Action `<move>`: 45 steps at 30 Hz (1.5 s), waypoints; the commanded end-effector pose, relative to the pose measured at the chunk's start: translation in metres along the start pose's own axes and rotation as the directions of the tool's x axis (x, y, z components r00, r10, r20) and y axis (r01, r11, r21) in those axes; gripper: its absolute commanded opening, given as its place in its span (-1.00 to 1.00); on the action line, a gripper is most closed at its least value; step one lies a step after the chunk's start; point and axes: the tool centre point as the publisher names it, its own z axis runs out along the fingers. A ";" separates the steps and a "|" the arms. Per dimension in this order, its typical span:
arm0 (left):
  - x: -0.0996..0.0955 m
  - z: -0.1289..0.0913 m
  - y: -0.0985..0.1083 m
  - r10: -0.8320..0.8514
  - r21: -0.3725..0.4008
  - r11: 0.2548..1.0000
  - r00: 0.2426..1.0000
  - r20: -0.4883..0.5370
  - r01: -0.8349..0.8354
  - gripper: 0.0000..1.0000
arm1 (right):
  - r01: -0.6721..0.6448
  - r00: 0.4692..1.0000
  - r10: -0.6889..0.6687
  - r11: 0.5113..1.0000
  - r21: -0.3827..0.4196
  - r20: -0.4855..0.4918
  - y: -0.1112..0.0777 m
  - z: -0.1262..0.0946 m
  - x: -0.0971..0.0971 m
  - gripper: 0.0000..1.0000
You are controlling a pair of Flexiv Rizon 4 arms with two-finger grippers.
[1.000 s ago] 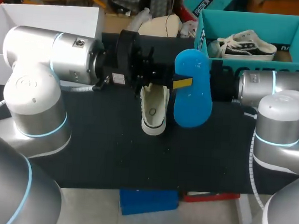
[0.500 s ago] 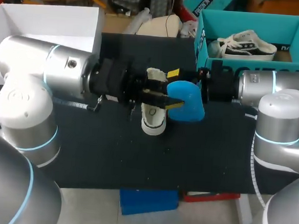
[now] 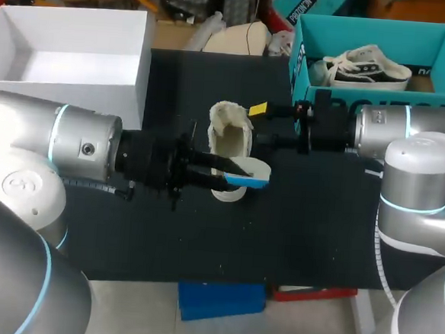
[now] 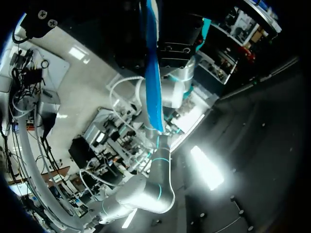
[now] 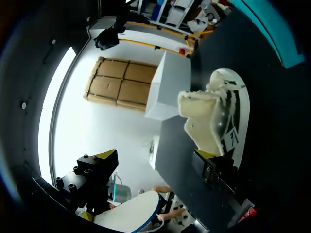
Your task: Take the shoe out of the shoebox, open the shoe tongue, remove and reinsert the insole, then place the shoe into the shoebox
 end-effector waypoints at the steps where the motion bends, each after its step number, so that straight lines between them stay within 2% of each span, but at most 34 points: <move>1: 0.006 0.000 -0.013 0.007 -0.053 0.999 1.000 0.019 -0.006 -1.00 | -0.001 1.000 0.001 1.000 -0.004 0.002 -0.001 0.002 0.000 1.00; 9: 0.006 0.000 -0.013 0.007 -0.053 0.999 1.000 0.019 -0.006 -1.00 | -0.001 1.000 0.001 1.000 -0.004 0.002 -0.001 0.002 0.000 1.00; 10: 0.008 0.002 -0.025 0.085 -0.007 0.996 0.995 0.050 -0.084 -1.00 | -0.001 1.000 0.001 1.000 -0.004 0.002 -0.001 0.002 0.000 1.00; 12: 0.016 0.005 -0.036 0.168 0.073 0.982 0.984 0.058 -0.172 -1.00 | -0.001 1.000 0.001 1.000 -0.004 0.002 -0.001 0.002 0.000 1.00; 16: 0.034 0.004 -0.038 0.292 0.110 0.948 0.953 0.077 -0.300 -1.00 | -0.001 1.000 0.001 1.000 -0.004 0.002 -0.001 0.002 0.000 1.00; 21: 0.043 0.000 -0.026 0.406 0.061 0.909 0.910 0.090 -0.412 -1.00 | -0.001 1.000 0.001 1.000 -0.004 0.002 -0.001 0.002 0.000 1.00; 27: 0.057 -0.003 -0.008 0.486 0.043 0.869 0.866 0.119 -0.494 -1.00 | -0.001 1.000 0.001 1.000 -0.004 0.002 -0.001 0.002 0.000 1.00; 32: 0.068 -0.006 0.007 0.545 -0.043 0.838 0.827 0.137 -0.544 -1.00 | -0.001 1.000 0.001 1.000 -0.004 0.002 -0.001 0.002 0.000 1.00; 33: 0.070 -0.005 0.009 0.550 -0.064 0.835 0.828 0.111 -0.546 -1.00 | -0.001 1.000 0.001 1.000 -0.004 0.002 -0.001 0.002 0.000 1.00; 45: 0.070 -0.005 0.009 0.550 -0.064 0.835 0.828 0.111 -0.546 -1.00 | -0.001 1.000 0.001 1.000 -0.004 0.002 -0.001 0.002 0.000 1.00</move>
